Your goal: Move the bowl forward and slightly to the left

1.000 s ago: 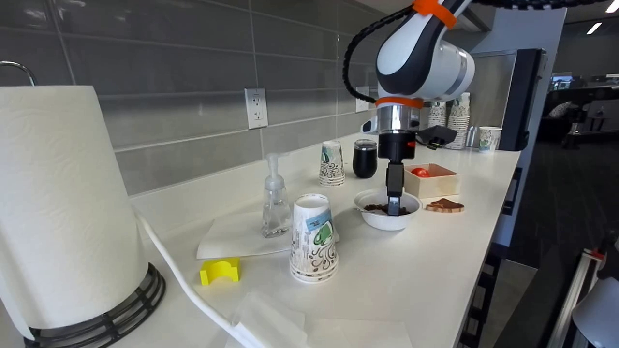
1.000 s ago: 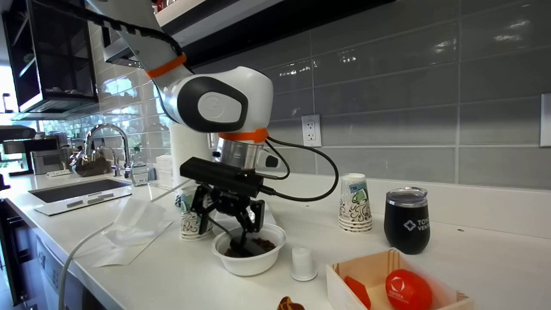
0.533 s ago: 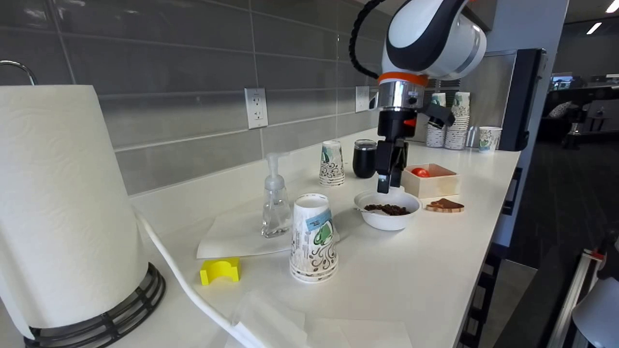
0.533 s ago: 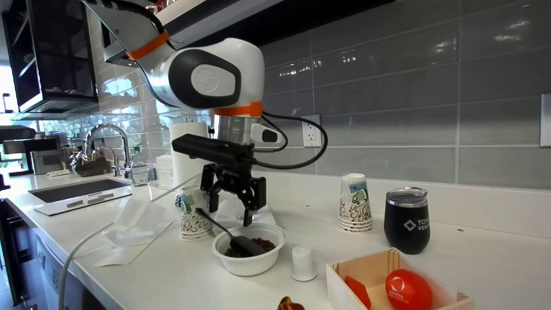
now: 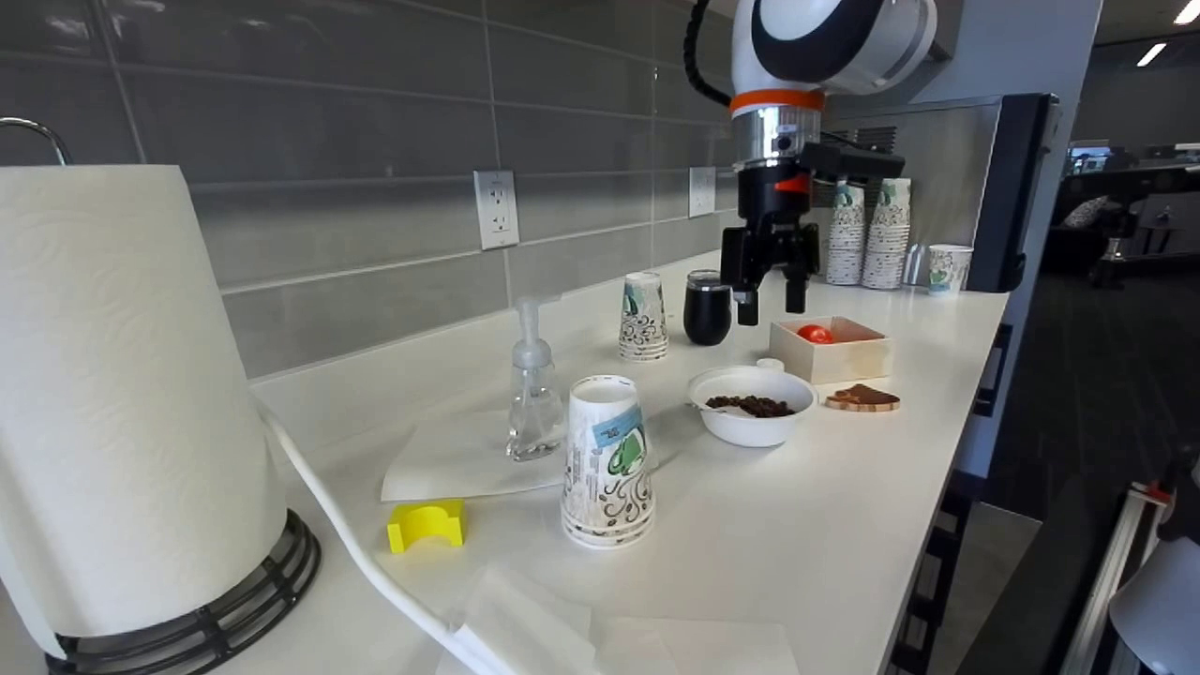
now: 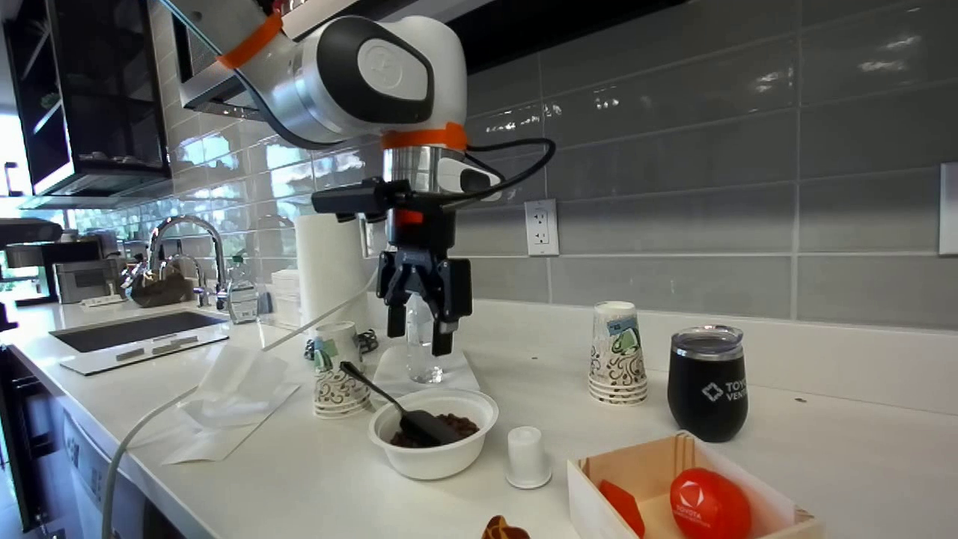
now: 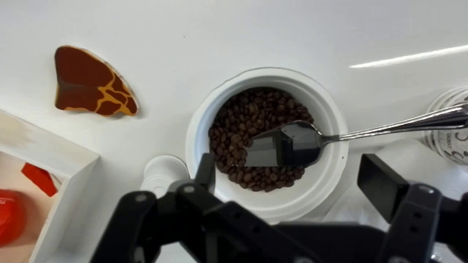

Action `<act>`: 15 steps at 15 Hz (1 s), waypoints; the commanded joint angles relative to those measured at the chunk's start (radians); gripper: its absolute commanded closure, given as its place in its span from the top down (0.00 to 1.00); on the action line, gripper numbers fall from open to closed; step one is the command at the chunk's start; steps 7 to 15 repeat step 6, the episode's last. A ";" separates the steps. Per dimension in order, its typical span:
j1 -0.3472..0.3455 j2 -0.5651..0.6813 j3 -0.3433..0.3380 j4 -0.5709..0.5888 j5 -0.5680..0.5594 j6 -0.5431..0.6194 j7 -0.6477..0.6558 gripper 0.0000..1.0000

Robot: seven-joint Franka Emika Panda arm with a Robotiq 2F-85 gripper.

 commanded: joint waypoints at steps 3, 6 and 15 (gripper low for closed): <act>-0.016 -0.005 0.006 0.100 -0.046 -0.149 0.088 1.00; -0.016 -0.005 0.005 0.121 -0.046 -0.171 0.105 1.00; -0.016 -0.005 0.005 0.121 -0.046 -0.171 0.105 1.00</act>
